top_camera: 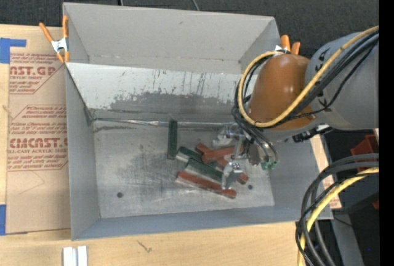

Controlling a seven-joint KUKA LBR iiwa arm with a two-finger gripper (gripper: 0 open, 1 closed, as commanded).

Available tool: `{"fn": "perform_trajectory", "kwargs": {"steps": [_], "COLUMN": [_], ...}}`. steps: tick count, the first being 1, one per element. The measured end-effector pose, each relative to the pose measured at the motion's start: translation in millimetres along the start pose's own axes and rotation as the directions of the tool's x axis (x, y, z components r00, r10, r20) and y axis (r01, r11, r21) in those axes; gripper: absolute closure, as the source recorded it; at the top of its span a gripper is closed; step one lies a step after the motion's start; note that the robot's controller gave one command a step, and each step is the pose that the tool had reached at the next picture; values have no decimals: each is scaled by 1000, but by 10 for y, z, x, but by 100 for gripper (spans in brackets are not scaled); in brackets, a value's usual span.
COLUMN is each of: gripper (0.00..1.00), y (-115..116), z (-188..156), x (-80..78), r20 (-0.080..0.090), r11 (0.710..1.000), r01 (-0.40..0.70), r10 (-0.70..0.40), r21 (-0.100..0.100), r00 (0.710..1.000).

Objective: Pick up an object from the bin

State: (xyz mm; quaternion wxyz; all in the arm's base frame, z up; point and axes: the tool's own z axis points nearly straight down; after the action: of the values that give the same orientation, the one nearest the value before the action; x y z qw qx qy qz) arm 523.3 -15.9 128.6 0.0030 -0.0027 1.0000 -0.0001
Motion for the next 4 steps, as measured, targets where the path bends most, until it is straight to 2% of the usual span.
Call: {"fn": "perform_trajectory", "kwargs": {"steps": [1, 2, 3, 4], "gripper": [100, 100, 100, 100], "y": [77, 83, 47, 46], "z": [463, 473, -869, -866], "x": [28, 57, -20, -17], "r20": [30, 16, -4, -4], "r11": [995, 995, 990, 990], "r01": [-102, -101, -139, -139], "r10": [102, 101, 139, 139], "r21": [-2, -1, 0, 0], "r00": [994, 995, 990, 990]}}
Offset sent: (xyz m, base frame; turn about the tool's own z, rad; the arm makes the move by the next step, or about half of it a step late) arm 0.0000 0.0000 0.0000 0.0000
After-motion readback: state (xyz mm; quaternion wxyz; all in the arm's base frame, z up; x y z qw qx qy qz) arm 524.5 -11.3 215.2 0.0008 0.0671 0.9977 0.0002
